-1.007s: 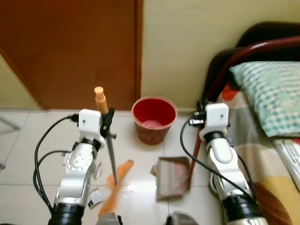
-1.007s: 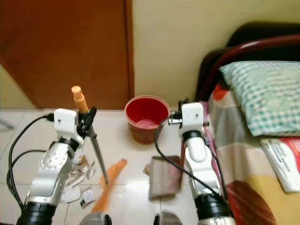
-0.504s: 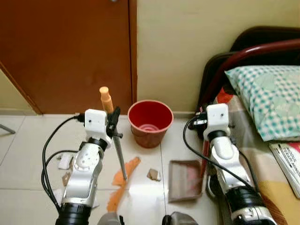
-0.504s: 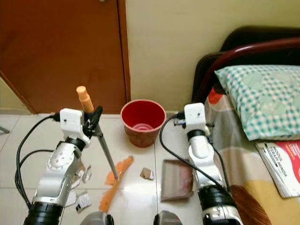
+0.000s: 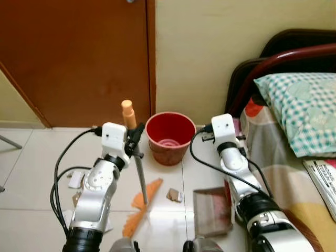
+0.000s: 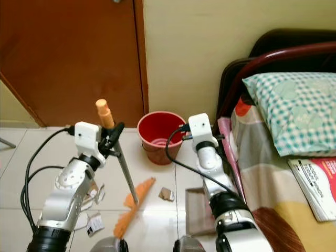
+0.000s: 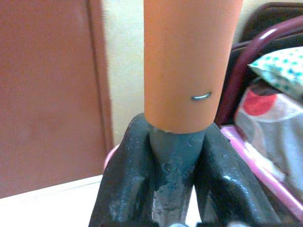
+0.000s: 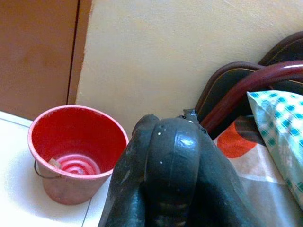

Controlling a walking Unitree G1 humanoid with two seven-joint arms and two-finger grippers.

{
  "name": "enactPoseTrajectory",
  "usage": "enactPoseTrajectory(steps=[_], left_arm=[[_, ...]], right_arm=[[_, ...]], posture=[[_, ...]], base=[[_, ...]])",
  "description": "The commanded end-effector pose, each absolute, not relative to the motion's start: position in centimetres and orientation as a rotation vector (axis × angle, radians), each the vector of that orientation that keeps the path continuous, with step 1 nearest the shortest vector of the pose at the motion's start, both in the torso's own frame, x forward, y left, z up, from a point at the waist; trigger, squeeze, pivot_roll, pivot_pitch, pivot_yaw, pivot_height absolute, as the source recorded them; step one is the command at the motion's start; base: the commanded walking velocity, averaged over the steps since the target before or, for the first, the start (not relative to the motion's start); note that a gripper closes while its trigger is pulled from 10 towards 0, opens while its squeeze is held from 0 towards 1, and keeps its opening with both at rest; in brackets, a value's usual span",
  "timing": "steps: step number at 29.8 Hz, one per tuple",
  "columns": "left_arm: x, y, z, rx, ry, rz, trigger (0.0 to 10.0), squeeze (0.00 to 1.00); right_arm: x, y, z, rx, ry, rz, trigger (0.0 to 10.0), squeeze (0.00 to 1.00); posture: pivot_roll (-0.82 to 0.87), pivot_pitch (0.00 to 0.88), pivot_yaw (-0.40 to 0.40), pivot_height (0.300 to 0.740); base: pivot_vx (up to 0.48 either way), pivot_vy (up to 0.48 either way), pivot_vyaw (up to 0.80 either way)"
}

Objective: Sweep floor

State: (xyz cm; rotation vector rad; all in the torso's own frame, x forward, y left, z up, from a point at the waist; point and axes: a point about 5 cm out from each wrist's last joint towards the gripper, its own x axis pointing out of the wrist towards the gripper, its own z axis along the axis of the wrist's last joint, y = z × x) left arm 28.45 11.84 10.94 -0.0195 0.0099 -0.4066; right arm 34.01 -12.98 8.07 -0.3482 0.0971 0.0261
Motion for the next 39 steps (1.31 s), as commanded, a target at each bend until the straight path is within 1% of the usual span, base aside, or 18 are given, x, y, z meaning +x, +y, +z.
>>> enactPoseTrajectory(steps=[1, 3, 7, 10, 14, 15, 16, 18, 23, 26, 27, 29, 33, 34, 36, 37, 38, 39], left_arm=[[28.3, 10.6, 11.6, -0.050, -0.011, -0.482, 10.0, 0.00], [28.1, 9.9, 11.5, -0.056, -0.006, -0.546, 10.0, 0.00], [28.1, 9.1, 11.4, -0.039, -0.008, -0.602, 10.0, 0.00], [28.6, 8.3, 11.9, -0.036, -0.028, -0.628, 10.0, 0.00], [28.8, 8.1, 12.5, -0.048, -0.049, -0.633, 10.0, 0.00], [28.9, 7.9, 12.8, -0.067, -0.055, -0.638, 10.0, 0.00], [29.0, 7.7, 13.4, -0.145, -0.053, -0.636, 10.0, 0.00], [29.1, 7.7, 14.0, -0.227, -0.053, -0.623, 10.0, 0.00], [29.4, 7.9, 14.6, -0.305, -0.063, -0.582, 10.0, 0.00], [30.3, 8.9, 14.9, -0.433, -0.063, -0.480, 10.0, 0.00], [30.8, 9.7, 14.9, -0.474, -0.067, -0.422, 10.0, 0.00], [31.0, 10.4, 15.1, -0.495, -0.071, -0.383, 10.0, 0.00], [31.6, 12.6, 15.4, -0.425, -0.105, -0.293, 10.0, 0.00], [31.8, 13.9, 15.6, -0.354, -0.125, -0.256, 10.0, 0.00], [31.8, 15.2, 15.8, -0.260, -0.152, -0.211, 10.0, 0.00], [31.7, 16.6, 16.0, -0.224, -0.161, -0.166, 10.0, 0.00], [31.6, 17.7, 16.1, -0.217, -0.164, -0.134, 10.0, 0.00], [31.5, 17.9, 16.1, -0.215, -0.165, -0.129, 10.0, 0.00]], right_arm=[[34.2, -12.6, 8.2, -0.364, 0.094, 0.025, 10.0, 0.00], [34.2, -12.2, 8.0, -0.358, 0.093, 0.026, 10.0, 0.00], [34.2, -12.0, 8.0, -0.315, 0.089, 0.005, 10.0, 0.00], [34.4, -11.9, 8.1, -0.266, 0.077, -0.019, 10.0, 0.00], [34.4, -11.8, 8.2, -0.256, 0.068, -0.026, 10.0, 0.00], [34.5, -11.6, 8.3, -0.251, 0.064, -0.025, 10.0, 0.00], [34.4, -11.2, 8.1, -0.238, 0.068, -0.012, 10.0, 0.00], [34.3, -10.9, 7.9, -0.229, 0.075, 0.003, 10.0, 0.00], [34.3, -10.5, 7.7, -0.215, 0.087, 0.018, 10.0, 0.00], [34.1, -9.9, 7.4, -0.203, 0.104, 0.041, 10.0, 0.00], [34.1, -9.7, 7.3, -0.201, 0.107, 0.048, 10.0, 0.00], [34.1, -9.6, 7.3, -0.199, 0.107, 0.052, 10.0, 0.00], [34.1, -9.8, 7.3, -0.188, 0.106, 0.043, 10.0, 0.00], [34.2, -10.1, 7.3, -0.174, 0.110, 0.038, 10.0, 0.00], [34.2, -10.4, 7.3, -0.164, 0.110, 0.045, 10.0, 0.00], [34.0, -10.9, 7.4, -0.171, 0.097, 0.054, 10.0, 0.00], [33.8, -11.6, 7.4, -0.170, 0.084, 0.062, 10.0, 0.00], [33.7, -11.7, 7.4, -0.168, 0.082, 0.064, 10.0, 0.00]], posture=[[0.01, 0.111, -0.030, 0.740], [0.01, 0.112, -0.029, 0.740], [0.00, 0.109, -0.029, 0.740], [0.00, 0.106, -0.028, 0.740], [0.00, 0.106, -0.028, 0.740], [0.00, 0.106, -0.028, 0.740], [0.00, 0.105, -0.027, 0.740], [0.00, 0.106, -0.028, 0.740], [0.00, 0.106, -0.031, 0.740], [0.00, 0.104, -0.036, 0.740], [0.00, 0.103, -0.038, 0.740], [0.00, 0.103, -0.038, 0.740], [0.00, 0.102, -0.040, 0.740], [0.01, 0.100, -0.041, 0.740], [0.01, 0.099, -0.039, 0.740], [0.01, 0.102, -0.034, 0.740], [0.01, 0.102, -0.036, 0.740], [0.01, 0.102, -0.036, 0.740]], base=[[0.000, 0.000, 0.00], [0.000, 0.000, 0.00], [0.000, 0.000, 0.00], [0.000, 0.000, 0.00], [0.000, 0.000, 0.00], [0.000, 0.000, 0.00], [0.000, 0.000, 0.00], [0.000, 0.000, 0.00], [0.000, 0.000, 0.00], [0.000, 0.000, 0.00], [0.000, 0.000, 0.00], [0.000, 0.000, 0.00], [0.000, 0.000, 0.00], [0.000, 0.000, 0.00], [0.000, 0.000, 0.00], [0.000, 0.000, 0.00], [0.000, 0.000, 0.00], [0.000, 0.000, 0.00]])
